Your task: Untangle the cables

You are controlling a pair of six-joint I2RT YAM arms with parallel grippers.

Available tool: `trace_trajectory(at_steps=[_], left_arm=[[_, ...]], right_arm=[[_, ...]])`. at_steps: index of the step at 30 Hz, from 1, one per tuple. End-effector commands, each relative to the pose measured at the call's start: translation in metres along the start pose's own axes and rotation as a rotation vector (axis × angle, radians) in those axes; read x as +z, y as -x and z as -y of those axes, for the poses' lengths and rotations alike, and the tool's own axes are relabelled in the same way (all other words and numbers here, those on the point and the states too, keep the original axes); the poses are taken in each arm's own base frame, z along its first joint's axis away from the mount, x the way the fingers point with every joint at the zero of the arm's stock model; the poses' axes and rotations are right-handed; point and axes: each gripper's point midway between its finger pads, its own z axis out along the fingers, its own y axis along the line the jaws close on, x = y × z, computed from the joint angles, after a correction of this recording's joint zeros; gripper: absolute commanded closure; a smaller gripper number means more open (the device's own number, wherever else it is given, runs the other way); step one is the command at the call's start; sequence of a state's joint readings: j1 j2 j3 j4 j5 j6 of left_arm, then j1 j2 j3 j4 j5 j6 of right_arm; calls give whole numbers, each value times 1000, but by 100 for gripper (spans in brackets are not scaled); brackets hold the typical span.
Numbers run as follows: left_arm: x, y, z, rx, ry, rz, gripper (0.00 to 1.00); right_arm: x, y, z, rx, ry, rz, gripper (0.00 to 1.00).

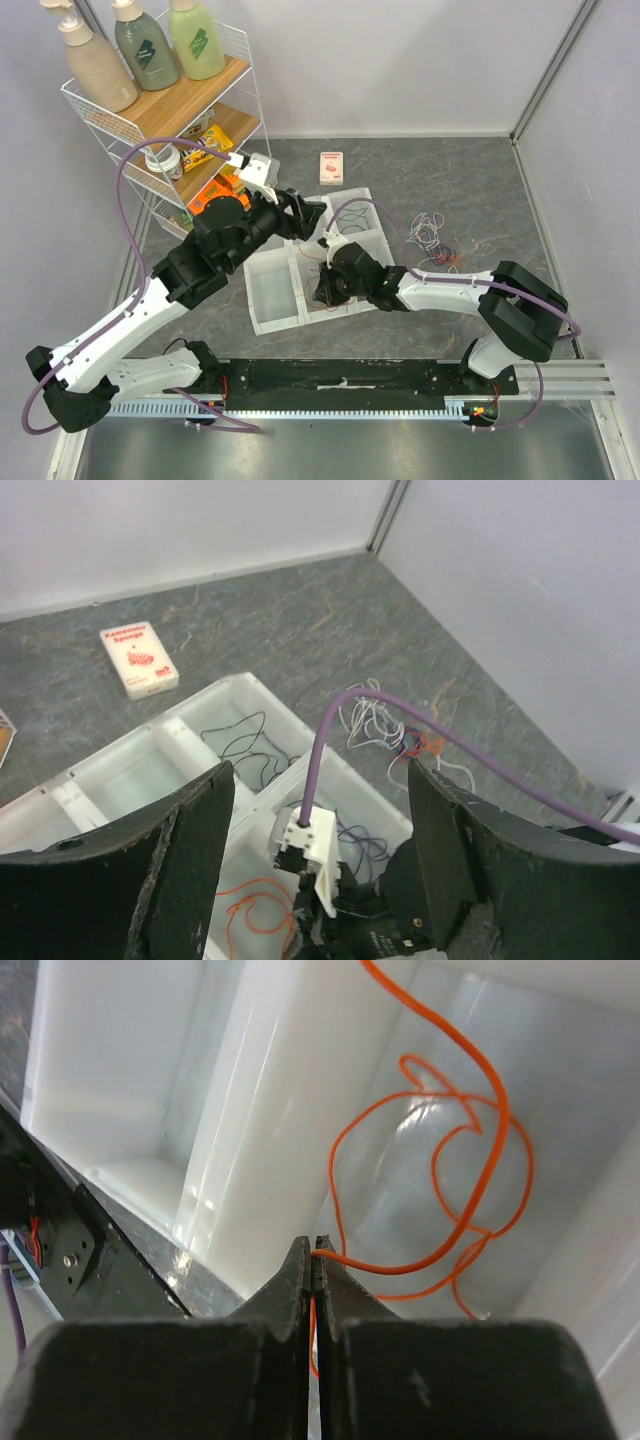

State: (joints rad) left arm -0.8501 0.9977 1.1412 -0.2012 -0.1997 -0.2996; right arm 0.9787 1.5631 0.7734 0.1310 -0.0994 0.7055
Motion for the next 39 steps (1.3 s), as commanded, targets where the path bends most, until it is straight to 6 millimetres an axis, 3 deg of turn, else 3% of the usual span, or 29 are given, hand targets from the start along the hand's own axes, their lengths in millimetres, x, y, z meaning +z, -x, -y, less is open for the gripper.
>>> trace_trajectory(at_steps=[1,4,9,17,21,24,29,33,39], left_arm=[[-6,10,-4,81,-6,54,24],[-10,14,-7,87,12,60,24],[-15,19,-9,82,16,84,24],[-28,31,-12,63,26,137,25],[-36,38,-24,70,86,178,24],[-40,41,-24,63,78,198,24],[-36,36,-22,65,72,180,24],[-34,34,-20,56,64,168,24],[-33,31,-14,39,28,160,24]], right_arm=[[-11,-2,-18,-93,-19,-11,100],[-24,-9,-16,-117,-47,-27,100],[-33,-1,-13,-99,-80,-1,100],[1,35,-17,-116,-129,35,100],[21,44,-7,-97,-130,36,95],[25,54,0,-99,-147,43,88],[8,61,-6,-127,-144,45,66],[-22,64,-6,-140,-160,62,50],[-64,50,12,-131,-220,85,46]])
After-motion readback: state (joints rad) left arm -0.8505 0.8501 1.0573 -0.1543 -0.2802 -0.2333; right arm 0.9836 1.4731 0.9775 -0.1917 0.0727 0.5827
